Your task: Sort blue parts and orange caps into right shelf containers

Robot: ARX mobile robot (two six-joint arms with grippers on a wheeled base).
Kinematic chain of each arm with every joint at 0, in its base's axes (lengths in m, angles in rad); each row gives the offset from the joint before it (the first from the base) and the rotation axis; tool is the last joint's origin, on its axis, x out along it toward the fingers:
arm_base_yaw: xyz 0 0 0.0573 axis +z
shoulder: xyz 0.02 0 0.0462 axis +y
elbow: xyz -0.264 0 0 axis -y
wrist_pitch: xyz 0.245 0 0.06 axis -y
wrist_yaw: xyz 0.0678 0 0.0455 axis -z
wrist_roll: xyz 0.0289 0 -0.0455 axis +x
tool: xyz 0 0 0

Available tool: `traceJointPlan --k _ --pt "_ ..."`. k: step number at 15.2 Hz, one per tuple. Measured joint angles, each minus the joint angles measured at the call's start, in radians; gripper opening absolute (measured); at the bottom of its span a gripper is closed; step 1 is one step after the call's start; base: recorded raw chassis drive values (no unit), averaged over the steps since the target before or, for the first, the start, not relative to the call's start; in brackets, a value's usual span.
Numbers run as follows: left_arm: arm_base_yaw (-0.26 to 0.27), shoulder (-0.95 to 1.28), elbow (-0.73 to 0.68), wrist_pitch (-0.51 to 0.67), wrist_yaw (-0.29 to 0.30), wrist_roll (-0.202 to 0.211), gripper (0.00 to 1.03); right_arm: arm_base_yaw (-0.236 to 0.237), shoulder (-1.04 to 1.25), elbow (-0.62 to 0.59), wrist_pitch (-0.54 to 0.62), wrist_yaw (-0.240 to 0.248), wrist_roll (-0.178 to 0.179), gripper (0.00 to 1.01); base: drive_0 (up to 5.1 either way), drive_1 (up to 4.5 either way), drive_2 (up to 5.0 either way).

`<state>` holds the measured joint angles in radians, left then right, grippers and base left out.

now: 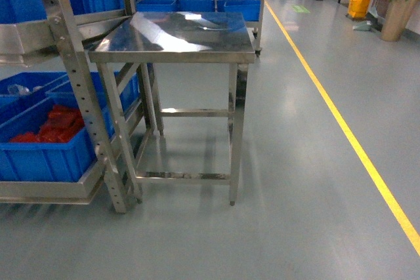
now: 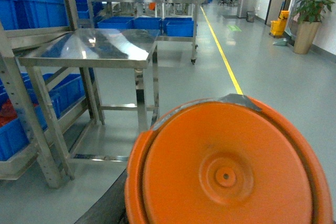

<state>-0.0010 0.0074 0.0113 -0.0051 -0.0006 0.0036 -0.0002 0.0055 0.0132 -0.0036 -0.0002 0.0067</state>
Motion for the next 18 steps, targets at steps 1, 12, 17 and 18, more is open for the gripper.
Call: traceJointPlan --k 1,12,17,18 --pt "0.000 0.000 0.000 -0.002 0.000 0.000 0.42 0.000 0.000 0.000 -0.004 0.000 0.000 0.43 0.0 4.24 -4.2" --pt "0.000 0.000 0.000 0.000 0.000 0.000 0.42 0.000 0.000 0.000 -0.002 0.000 0.000 0.43 0.0 4.27 -4.2" --pt "0.000 0.000 0.000 0.000 0.001 0.000 0.42 0.000 0.000 0.000 -0.001 0.003 0.000 0.43 -0.1 2.56 -2.8" --pt "0.000 0.000 0.000 -0.003 0.001 0.000 0.42 0.000 0.000 0.000 -0.001 0.003 0.000 0.43 -0.1 2.56 -2.8"
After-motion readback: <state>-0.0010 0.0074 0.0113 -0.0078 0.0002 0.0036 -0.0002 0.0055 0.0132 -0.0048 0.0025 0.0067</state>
